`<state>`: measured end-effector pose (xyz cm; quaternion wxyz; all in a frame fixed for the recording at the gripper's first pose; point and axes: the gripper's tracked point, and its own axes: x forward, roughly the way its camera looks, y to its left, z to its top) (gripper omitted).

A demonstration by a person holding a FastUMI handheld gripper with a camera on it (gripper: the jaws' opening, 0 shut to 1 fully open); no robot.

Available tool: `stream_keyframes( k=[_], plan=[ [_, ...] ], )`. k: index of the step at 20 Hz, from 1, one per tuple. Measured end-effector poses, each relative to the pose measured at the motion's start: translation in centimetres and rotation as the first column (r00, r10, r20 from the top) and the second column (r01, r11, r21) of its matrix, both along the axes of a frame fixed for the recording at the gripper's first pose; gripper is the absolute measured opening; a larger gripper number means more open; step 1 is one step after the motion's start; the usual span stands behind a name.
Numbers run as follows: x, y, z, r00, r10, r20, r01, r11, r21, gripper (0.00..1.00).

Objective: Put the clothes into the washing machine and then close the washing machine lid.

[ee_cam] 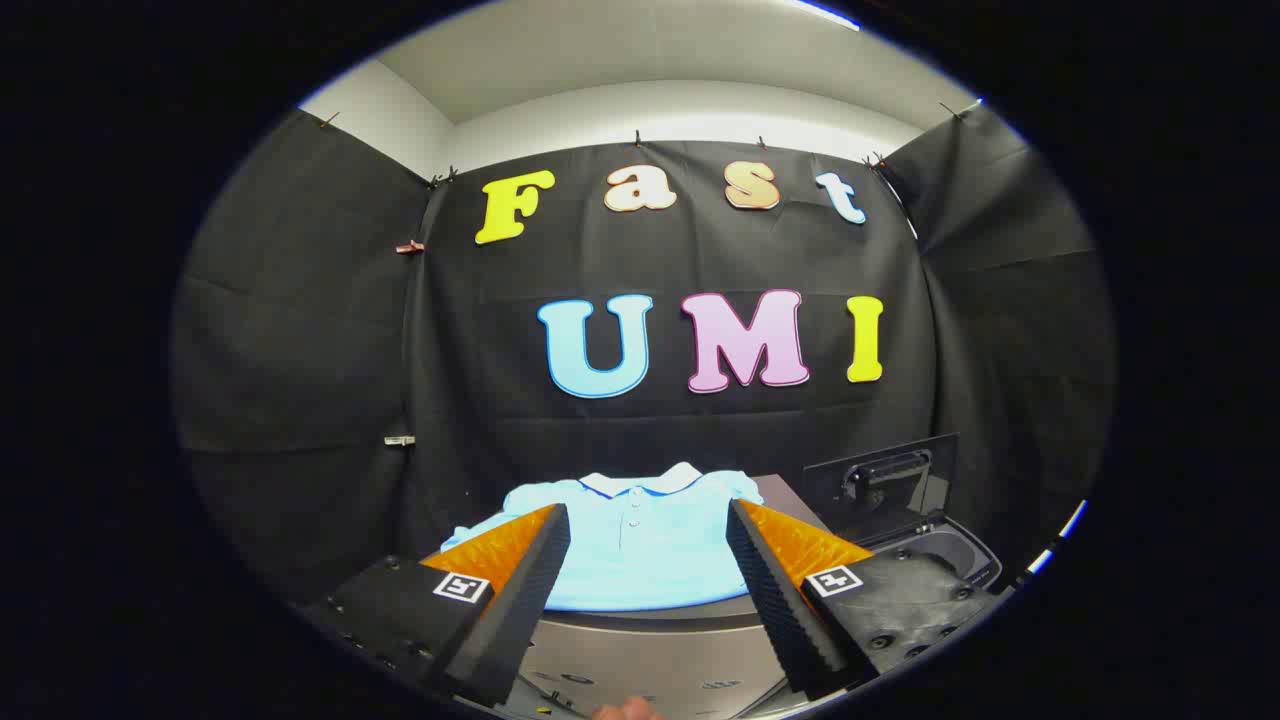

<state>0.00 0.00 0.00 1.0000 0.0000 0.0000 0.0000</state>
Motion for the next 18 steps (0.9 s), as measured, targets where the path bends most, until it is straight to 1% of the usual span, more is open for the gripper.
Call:
stream_keyframes(
  k=[3, 8, 15, 18],
  plan=[
    [-0.3, -0.1, 0.1, 1.0, 0.005, -0.005, -0.005, 0.999, 0.031, 0.99],
    [-1.0, 0.1, 0.7, 1.0, -0.003, 0.007, 0.003, 0.999, 0.038, 0.99],
    [-1.0, 1.5, 0.3, 1.0, 0.024, -0.008, -0.024, 1.0, 0.008, 0.99],
    [-1.2, 1.6, 0.6, 1.0, 0.019, -0.002, -0.019, 1.0, 0.007, 0.99]
  ],
)
